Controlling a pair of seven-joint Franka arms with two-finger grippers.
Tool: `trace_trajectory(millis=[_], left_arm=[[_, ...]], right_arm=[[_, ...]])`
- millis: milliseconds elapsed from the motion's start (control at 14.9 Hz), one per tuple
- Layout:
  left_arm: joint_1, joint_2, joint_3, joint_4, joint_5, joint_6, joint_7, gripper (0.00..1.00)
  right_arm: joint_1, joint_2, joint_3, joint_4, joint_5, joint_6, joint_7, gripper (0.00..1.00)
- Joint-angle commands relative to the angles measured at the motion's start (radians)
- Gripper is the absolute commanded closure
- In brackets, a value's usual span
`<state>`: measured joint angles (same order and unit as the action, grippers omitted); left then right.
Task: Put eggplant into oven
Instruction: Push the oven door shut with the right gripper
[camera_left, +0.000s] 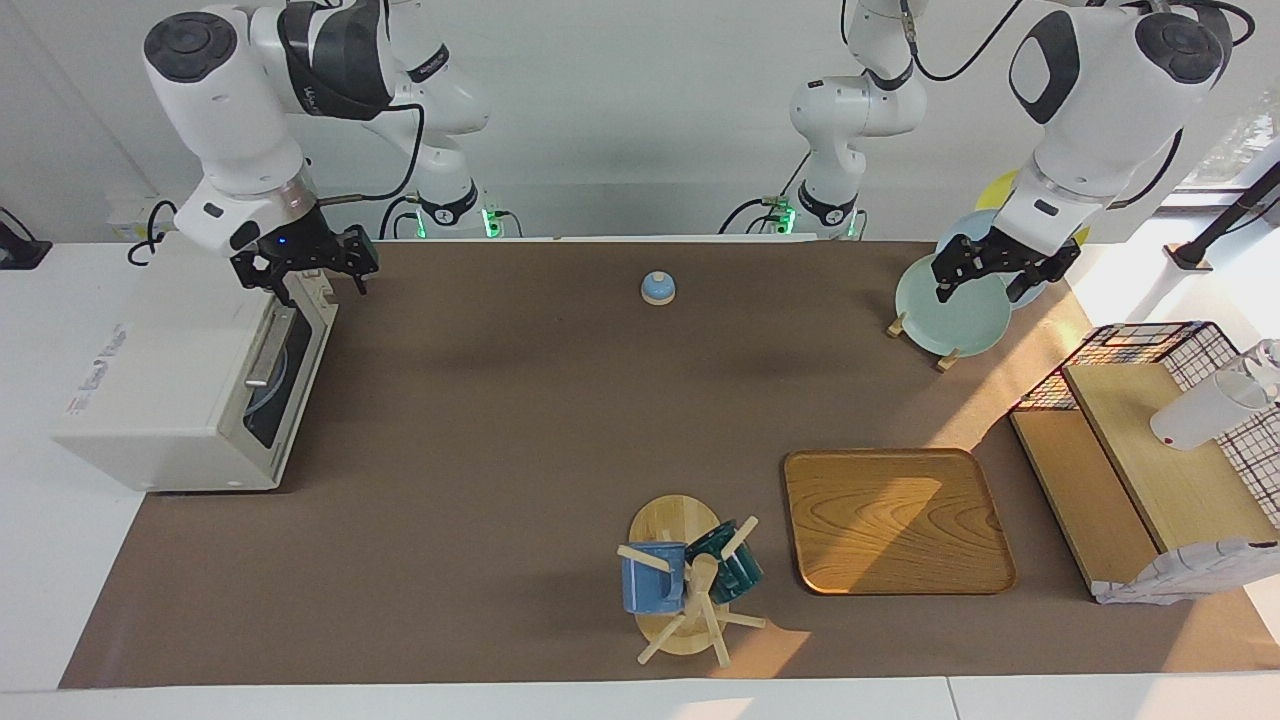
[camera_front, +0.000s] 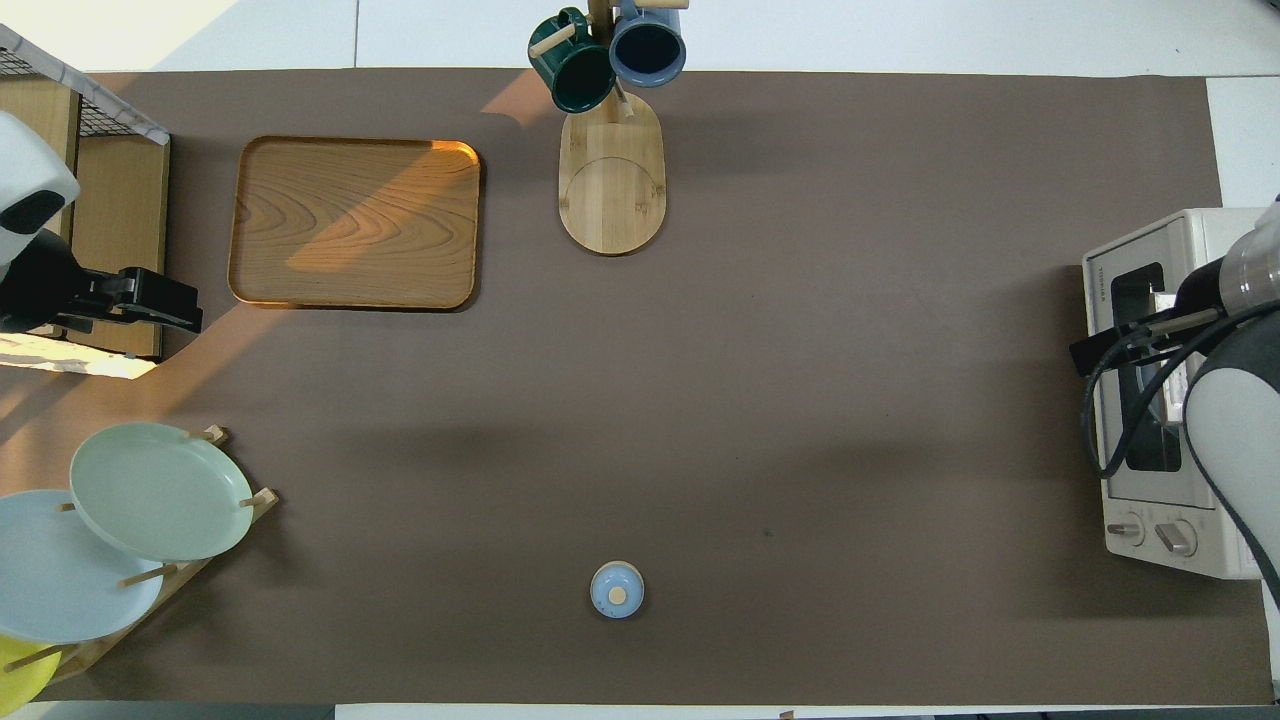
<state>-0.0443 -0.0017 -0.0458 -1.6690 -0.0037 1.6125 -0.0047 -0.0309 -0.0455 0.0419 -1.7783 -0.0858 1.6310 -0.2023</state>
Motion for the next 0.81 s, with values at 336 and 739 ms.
trace_trajectory(millis=[336,739], left_arm=[[0.009,-0.023,-0.006,-0.018,0.019,0.000,0.003,0.00],[0.009,-0.023,-0.006,-0.018,0.019,0.000,0.003,0.00]], right_arm=[[0.011,0.072,0.006,0.095,0.026,-0.094,0.070,0.00],[0.011,0.052,0.006,0.089,0.026,-0.096,0.067,0.00]])
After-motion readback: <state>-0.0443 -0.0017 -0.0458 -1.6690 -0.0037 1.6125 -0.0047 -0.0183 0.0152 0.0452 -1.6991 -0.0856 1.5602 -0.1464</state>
